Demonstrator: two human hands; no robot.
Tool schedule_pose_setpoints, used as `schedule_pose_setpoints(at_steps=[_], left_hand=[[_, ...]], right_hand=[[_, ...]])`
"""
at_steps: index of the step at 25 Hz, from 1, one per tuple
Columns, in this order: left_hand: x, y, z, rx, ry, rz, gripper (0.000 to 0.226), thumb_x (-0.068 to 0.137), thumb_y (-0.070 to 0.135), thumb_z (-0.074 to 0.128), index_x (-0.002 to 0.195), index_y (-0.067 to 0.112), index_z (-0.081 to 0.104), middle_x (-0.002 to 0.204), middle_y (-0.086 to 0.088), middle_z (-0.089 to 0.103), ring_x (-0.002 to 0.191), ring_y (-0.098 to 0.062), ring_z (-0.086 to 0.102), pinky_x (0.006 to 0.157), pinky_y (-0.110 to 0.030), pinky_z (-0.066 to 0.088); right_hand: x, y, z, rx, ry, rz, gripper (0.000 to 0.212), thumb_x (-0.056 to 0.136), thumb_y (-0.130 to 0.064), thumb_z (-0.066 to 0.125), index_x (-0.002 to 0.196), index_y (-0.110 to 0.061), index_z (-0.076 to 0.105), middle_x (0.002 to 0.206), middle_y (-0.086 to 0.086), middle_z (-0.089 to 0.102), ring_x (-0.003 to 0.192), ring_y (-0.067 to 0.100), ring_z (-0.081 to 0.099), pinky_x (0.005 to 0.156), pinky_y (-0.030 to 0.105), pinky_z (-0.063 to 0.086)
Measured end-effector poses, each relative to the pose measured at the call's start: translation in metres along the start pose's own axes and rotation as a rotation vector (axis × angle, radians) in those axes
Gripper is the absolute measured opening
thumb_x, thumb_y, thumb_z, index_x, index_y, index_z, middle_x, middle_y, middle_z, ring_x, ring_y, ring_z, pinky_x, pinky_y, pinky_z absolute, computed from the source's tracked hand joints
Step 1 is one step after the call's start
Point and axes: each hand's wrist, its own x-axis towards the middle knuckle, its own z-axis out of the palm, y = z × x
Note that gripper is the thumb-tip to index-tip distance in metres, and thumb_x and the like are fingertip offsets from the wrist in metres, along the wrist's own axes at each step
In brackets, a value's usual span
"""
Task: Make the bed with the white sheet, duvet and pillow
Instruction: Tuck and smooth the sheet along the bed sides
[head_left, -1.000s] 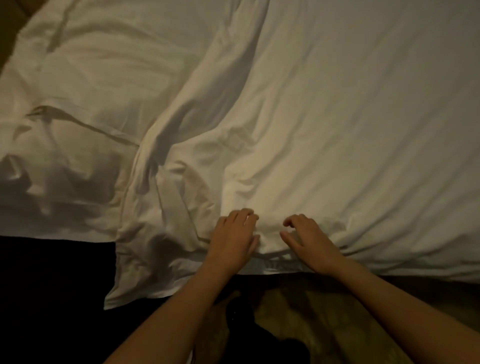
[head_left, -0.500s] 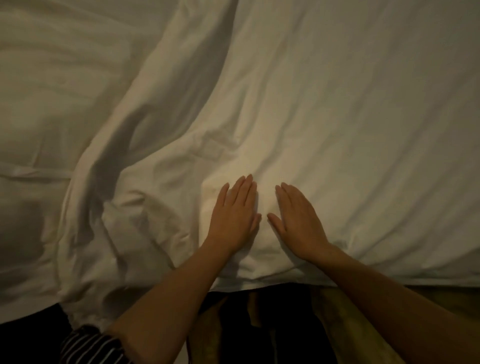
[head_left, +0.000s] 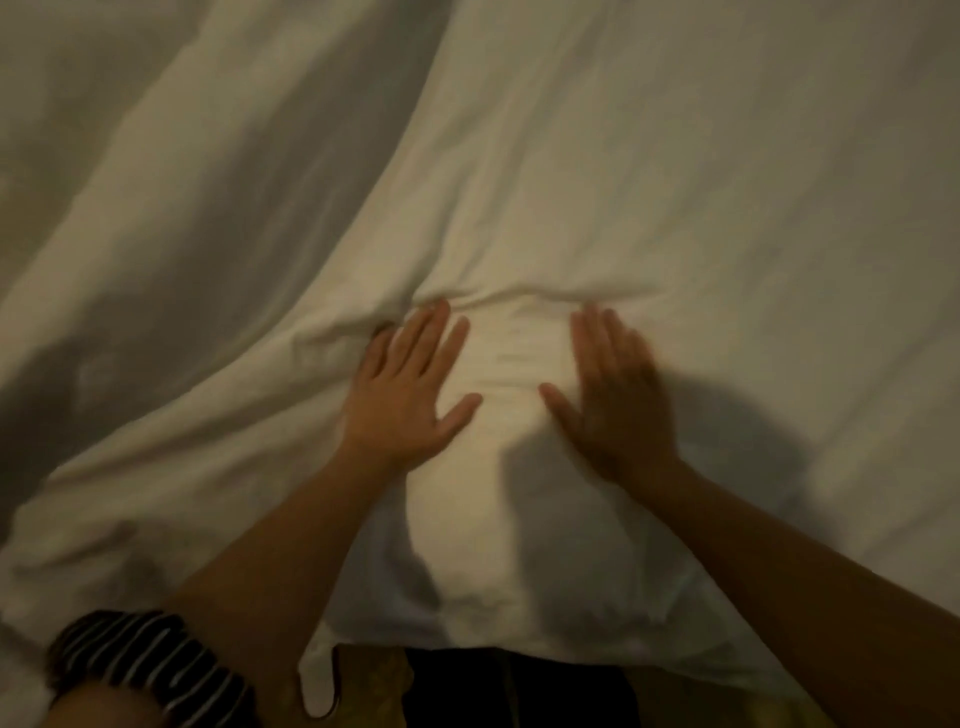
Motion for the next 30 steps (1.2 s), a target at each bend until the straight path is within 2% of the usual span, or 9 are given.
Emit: schedule_pose_setpoints(at_steps=[3,7,11,14,16,22,24,27,30], left_hand=[[0.011,0.003,-0.015,0.006,0.074,-0.196,0.066,0.092,0.049,0.031,0.149,0.015,0.028,0.156,-0.009,0.025,0.142,-0.023,0.019,0.114,-0.040,0.006],[0.045,0.026,-0.004,-0.060,0.071,0.153,0.059,0.095,0.044,0.032,0.146,0.015,0.036,0.153,-0.008,0.031,0.142,-0.024,0.024,0.115,-0.045,0.016],[0.040,-0.016,-0.002,0.001,0.074,0.005,0.062,0.096,0.049,0.028,0.149,0.016,0.031,0.155,-0.005,0.027,0.143,-0.024,0.022,0.114,-0.033,0.014],[0.021,0.001,-0.005,-0.072,0.059,0.033,0.063,0.095,0.044,0.031,0.148,0.010,0.030,0.154,-0.012,0.026,0.142,-0.029,0.023,0.113,-0.039,0.010],[-0.007,0.019,-0.001,-0.094,-0.001,0.215,0.070,0.093,0.051,0.034,0.146,0.006,0.030,0.153,-0.014,0.027,0.142,-0.028,0.025,0.115,-0.042,0.012],[-0.151,0.017,0.016,-0.043,-0.115,0.450,0.099,0.080,0.072,0.048,0.148,0.004,0.025,0.153,-0.015,0.026,0.145,-0.024,0.015,0.117,-0.042,0.012],[-0.166,0.012,0.016,-0.050,-0.083,0.479,0.099,0.080,0.072,0.047,0.148,0.004,0.023,0.154,-0.015,0.026,0.145,-0.024,0.014,0.117,-0.041,0.011],[-0.135,0.006,0.005,-0.031,-0.016,0.453,0.094,0.083,0.069,0.043,0.147,0.003,0.026,0.154,-0.016,0.024,0.144,-0.027,0.016,0.116,-0.043,0.010],[-0.118,0.015,0.015,-0.020,-0.018,0.464,0.103,0.079,0.073,0.046,0.147,0.000,0.020,0.155,-0.018,0.020,0.144,-0.029,0.014,0.117,-0.045,0.007]], right_hand=[[0.011,0.019,-0.012,0.008,0.109,0.145,0.068,0.096,-0.046,0.030,0.144,0.002,0.032,0.150,0.020,0.031,0.140,0.030,0.026,0.115,0.042,0.014],[0.045,0.001,0.001,0.061,0.151,-0.171,0.062,0.096,-0.041,0.037,0.141,0.001,0.039,0.148,0.019,0.036,0.138,0.030,0.034,0.113,0.043,0.021],[0.055,0.045,0.000,-0.072,0.203,-0.048,0.060,0.099,-0.041,0.034,0.142,0.002,0.037,0.148,0.020,0.035,0.138,0.031,0.033,0.114,0.042,0.020],[0.031,0.027,-0.003,-0.056,0.204,-0.134,0.059,0.098,-0.038,0.035,0.142,0.002,0.038,0.148,0.020,0.035,0.138,0.032,0.033,0.114,0.044,0.021],[-0.002,-0.009,0.002,0.018,0.112,-0.314,0.063,0.095,-0.042,0.037,0.141,0.001,0.038,0.148,0.019,0.037,0.138,0.031,0.033,0.114,0.044,0.021],[-0.174,-0.076,0.026,-0.070,-0.085,-0.490,0.087,0.086,-0.063,0.043,0.148,-0.004,0.025,0.151,0.013,0.032,0.145,0.026,0.015,0.117,0.043,0.014],[-0.188,-0.083,0.024,-0.060,-0.044,-0.475,0.086,0.086,-0.062,0.045,0.147,-0.004,0.026,0.150,0.014,0.033,0.145,0.027,0.017,0.116,0.042,0.017],[-0.138,-0.073,0.004,-0.101,0.070,-0.330,0.077,0.092,-0.057,0.041,0.143,-0.001,0.034,0.149,0.018,0.033,0.140,0.031,0.028,0.115,0.044,0.021],[-0.111,-0.065,0.012,-0.168,0.083,-0.387,0.081,0.093,-0.061,0.039,0.143,0.003,0.033,0.150,0.021,0.029,0.141,0.032,0.025,0.117,0.046,0.019]])
